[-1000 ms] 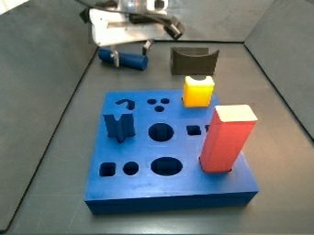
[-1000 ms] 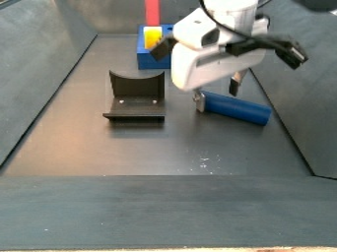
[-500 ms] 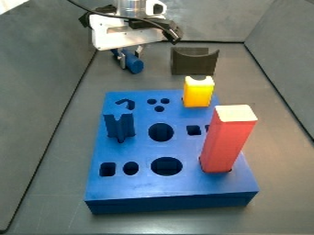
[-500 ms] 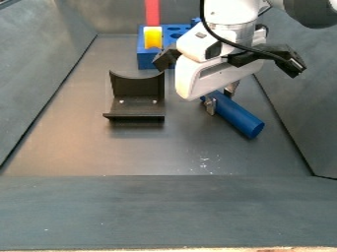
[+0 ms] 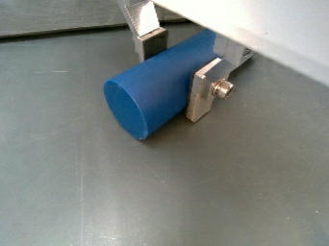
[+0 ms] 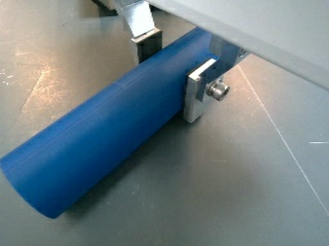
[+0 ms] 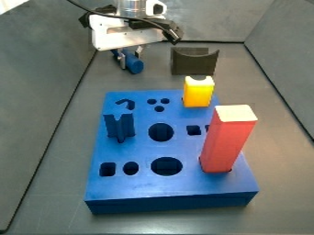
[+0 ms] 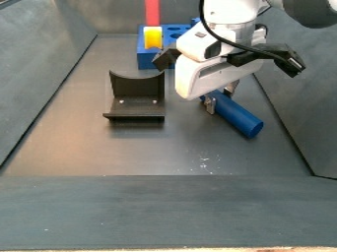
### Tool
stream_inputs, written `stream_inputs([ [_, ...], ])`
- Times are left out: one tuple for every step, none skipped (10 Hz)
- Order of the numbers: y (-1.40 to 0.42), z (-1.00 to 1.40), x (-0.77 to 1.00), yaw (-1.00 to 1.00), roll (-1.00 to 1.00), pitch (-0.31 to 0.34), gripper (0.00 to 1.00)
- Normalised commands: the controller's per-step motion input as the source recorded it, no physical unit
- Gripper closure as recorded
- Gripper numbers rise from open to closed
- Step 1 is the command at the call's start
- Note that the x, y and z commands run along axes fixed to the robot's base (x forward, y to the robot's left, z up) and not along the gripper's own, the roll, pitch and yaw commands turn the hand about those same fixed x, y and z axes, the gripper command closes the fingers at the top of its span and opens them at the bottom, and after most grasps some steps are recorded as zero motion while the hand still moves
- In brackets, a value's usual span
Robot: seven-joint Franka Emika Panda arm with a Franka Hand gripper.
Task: Pick up the round object. Move up. Place the round object on the fixture. Regrasp the round object. Move to above the board. Insert the round object.
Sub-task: Pick up the round object, then move up.
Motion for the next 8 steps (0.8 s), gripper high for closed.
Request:
stream_inputs([
  [0.0,0.0,0.0,0.0,0.0,0.0,1.0],
  [0.0,0.0,0.0,0.0,0.0,0.0,1.0],
  [0.0,0.0,0.0,0.0,0.0,0.0,1.0],
  [0.0,0.0,0.0,0.0,0.0,0.0,1.0],
  [0.0,0.0,0.0,0.0,0.0,0.0,1.0],
  [0.0,1.0,0.0,0.0,0.0,0.0,1.0],
  [-0.06,1.0,-0.02,-0.02,-0.01,0.027,1.0],
  [-0.05,0.92,-0.03,-0.02,-0.01,0.063,1.0],
])
